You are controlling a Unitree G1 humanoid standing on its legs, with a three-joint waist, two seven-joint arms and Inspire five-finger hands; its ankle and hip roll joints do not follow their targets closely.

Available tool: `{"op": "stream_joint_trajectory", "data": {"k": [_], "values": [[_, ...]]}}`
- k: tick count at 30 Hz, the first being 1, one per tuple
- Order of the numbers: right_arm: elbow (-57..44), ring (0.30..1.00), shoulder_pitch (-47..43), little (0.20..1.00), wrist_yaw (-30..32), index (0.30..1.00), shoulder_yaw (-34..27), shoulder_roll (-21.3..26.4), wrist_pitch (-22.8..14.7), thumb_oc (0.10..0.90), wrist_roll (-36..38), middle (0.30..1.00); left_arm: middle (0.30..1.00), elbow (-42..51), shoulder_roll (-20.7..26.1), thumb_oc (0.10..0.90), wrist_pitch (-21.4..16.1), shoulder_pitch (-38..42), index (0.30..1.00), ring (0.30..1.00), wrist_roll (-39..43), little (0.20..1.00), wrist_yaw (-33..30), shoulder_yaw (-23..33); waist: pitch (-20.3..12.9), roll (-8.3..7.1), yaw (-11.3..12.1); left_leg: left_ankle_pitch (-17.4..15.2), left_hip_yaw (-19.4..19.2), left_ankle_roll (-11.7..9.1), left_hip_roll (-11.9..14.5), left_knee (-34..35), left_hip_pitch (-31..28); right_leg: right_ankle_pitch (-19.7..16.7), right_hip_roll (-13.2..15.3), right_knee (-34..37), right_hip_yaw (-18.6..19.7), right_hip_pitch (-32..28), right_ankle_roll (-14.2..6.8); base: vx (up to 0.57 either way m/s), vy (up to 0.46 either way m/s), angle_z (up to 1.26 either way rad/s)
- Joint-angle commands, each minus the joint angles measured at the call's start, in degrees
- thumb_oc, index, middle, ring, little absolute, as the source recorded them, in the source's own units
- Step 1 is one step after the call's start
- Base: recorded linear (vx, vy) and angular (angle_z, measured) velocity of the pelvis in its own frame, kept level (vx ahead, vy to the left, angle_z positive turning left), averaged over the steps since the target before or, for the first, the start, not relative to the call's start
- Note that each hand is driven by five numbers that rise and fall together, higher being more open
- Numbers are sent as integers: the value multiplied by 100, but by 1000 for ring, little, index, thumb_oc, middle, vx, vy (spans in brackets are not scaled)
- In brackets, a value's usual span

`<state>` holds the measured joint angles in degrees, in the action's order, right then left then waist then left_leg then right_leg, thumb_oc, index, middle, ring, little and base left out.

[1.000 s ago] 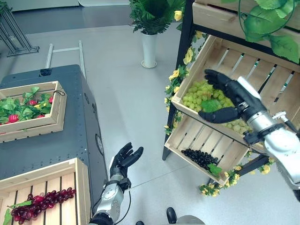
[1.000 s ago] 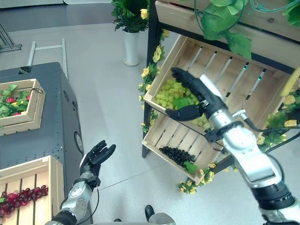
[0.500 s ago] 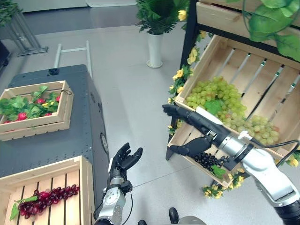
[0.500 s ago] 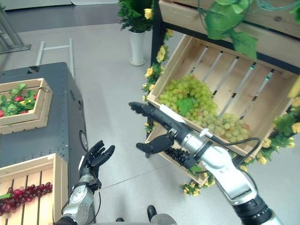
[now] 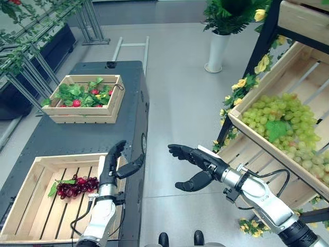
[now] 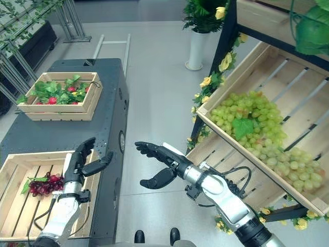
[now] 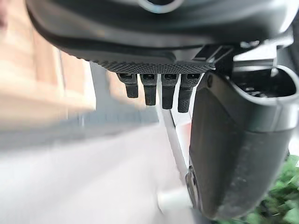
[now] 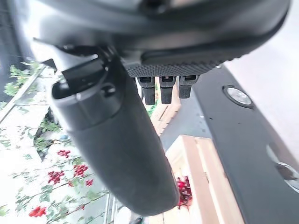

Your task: Pick up the fruits from the basket on one side to the basket on the other side

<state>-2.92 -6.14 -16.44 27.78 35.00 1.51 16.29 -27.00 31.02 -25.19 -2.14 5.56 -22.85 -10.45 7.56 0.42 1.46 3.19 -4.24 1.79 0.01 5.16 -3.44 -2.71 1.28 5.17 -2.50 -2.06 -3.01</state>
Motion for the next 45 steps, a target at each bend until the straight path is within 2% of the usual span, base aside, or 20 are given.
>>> {"op": "stream_joint_trajectory", "data": {"k": [1, 4, 6, 12, 16, 20, 22, 25, 27, 33, 37, 40, 43, 45], "values": [[128, 900, -259, 900, 392, 900, 101, -170, -488, 800, 198, 900, 900, -33, 670, 800, 24, 535, 900, 900, -775, 900, -462, 293, -25, 21, 133, -419, 367, 50, -404, -268, 61, 188, 83, -231, -408, -38, 210, 8, 43, 22], [429, 900, -206, 900, 449, 900, 100, -148, -379, 800, 141, 900, 900, -167, 872, 800, 256, 513, 900, 900, -894, 900, -446, 290, 53, 84, 186, -425, 447, 35, -422, -442, 168, 313, 138, -493, -560, 34, 252, 7, 72, 25], [822, 900, -108, 900, 562, 900, 21, -119, -200, 800, 137, 900, 900, -241, 1145, 800, 534, 534, 900, 900, -1216, 900, -598, 309, 283, 184, 250, -401, 602, 25, -442, -723, 388, 587, 218, -1145, -812, 312, 346, -74, 123, 36], [1173, 900, -215, 900, 680, 900, -13, -45, -169, 800, 293, 900, 900, -442, 1474, 800, 584, 912, 900, 900, -1144, 900, -935, 325, 813, 216, 267, -537, 614, -1, -516, -1415, 848, 964, 331, -2010, -1023, 803, 468, -131, 75, 33], [1276, 900, -364, 900, 839, 900, -49, -89, -225, 800, 288, 900, 900, -776, 1506, 800, 560, 1167, 900, 900, -1345, 900, -1371, 431, 1248, 112, 307, -800, 490, 5, -542, -2275, 1333, 1313, 434, -2881, -1118, 1161, 551, -99, 60, 20], [1267, 900, -448, 900, 855, 900, 0, -95, -137, 800, 224, 900, 900, -1153, 1520, 800, 697, 1423, 900, 900, -1538, 900, -1432, 453, 1472, 18, 316, -1013, 349, 43, -511, -2846, 1722, 1595, 501, -3547, -1126, 1494, 608, -68, 86, 9], [1250, 900, -528, 900, 840, 900, 74, -63, -79, 800, 183, 900, 900, -1508, 1628, 800, 776, 1723, 900, 900, -1565, 900, -1420, 398, 1628, -63, 292, -1168, 225, 92, -477, -3324, 2078, 1763, 548, -4043, -1122, 1773, 652, -57, 111, 1], [1277, 900, -574, 900, 870, 900, 106, 4, -43, 800, 147, 900, 900, -1757, 1784, 800, 830, 2022, 900, 900, -1800, 900, -1452, 324, 1765, -105, 255, -1226, 134, 103, -430, -3680, 2368, 1879, 576, -4359, -1112, 1963, 698, -41, 123, 1], [1284, 900, -615, 900, 856, 900, 110, 144, -74, 800, 180, 900, 900, -1822, 2027, 800, 1038, 2351, 900, 900, -1900, 900, -1586, 177, 1939, -153, 210, -1402, 53, 136, -402, -4029, 2626, 2010, 554, -4715, -1024, 2227, 682, -34, 131, 0], [1390, 900, -830, 900, 911, 900, 138, 302, -238, 800, 233, 900, 900, -1927, 2373, 800, 1342, 2988, 900, 900, -1931, 900, -1916, -61, 2212, -254, 197, -1492, -3, 188, -341, -4473, 3179, 2074, 454, -5085, -952, 2725, 710, -63, 84, -7], [1485, 900, -993, 900, 939, 900, 194, 333, -319, 800, 301, 900, 900, -2140, 2614, 800, 1646, 3502, 900, 900, -2351, 900, -2061, -379, 2224, -357, 147, -1526, -85, 186, -262, -4659, 3557, 2101, 389, -5232, -930, 3060, 748, -19, 86, 0], [1527, 900, -1105, 900, 968, 900, 244, 430, -413, 800, 319, 900, 900, -2353, 2854, 800, 2038, 3975, 900, 900, -2479, 900, -2103, -792, 2224, -454, 99, -1532, -129, 183, -196, -4739, 3796, 2080, 360, -5273, -923, 3295, 747, -1, 77, -2], [1570, 900, -1139, 900, 1030, 900, 266, 436, -508, 800, 270, 900, 900, -2504, 2943, 800, 2212, 4236, 900, 900, -2590, 900, -2196, -1024, 2224, -514, 89, -1530, -135, 177, -163, -4777, 3914, 2052, 349, -5279, -928, 3403, 740, 1, 42, 3], [1599, 900, -1224, 900, 1044, 900, 279, 434, -580, 800, 305, 900, 900, -2586, 3026, 800, 2338, 4491, 900, 900, -2782, 900, -2169, -1193, 2224, -568, 70, -1419, -148, 211, -110, -4769, 4121, 1938, 338, -5255, -982, 3598, 772, -20, 8, 2]]}}
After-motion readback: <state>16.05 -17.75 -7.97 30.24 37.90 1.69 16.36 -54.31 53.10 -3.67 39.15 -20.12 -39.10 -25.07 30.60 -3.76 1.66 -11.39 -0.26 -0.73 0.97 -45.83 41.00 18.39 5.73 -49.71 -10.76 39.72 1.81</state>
